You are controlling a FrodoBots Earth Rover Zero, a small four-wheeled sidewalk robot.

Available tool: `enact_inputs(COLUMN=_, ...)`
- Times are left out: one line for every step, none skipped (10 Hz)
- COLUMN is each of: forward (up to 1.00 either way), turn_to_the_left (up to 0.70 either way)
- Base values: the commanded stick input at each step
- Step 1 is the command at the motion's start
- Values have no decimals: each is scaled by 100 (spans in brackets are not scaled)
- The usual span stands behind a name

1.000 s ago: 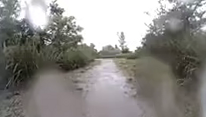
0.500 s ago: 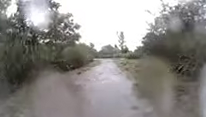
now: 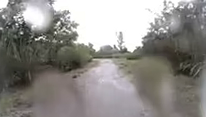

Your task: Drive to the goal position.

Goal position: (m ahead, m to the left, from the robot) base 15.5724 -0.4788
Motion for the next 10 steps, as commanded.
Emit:
enact_inputs(forward=85, turn_to_the_left=0)
enact_inputs(forward=85, turn_to_the_left=0)
enact_inputs(forward=85, turn_to_the_left=0)
enact_inputs(forward=85, turn_to_the_left=0)
enact_inputs(forward=85, turn_to_the_left=0)
enact_inputs(forward=85, turn_to_the_left=0)
enact_inputs(forward=85, turn_to_the_left=0)
enact_inputs(forward=85, turn_to_the_left=0)
enact_inputs(forward=85, turn_to_the_left=0)
enact_inputs(forward=85, turn_to_the_left=0)
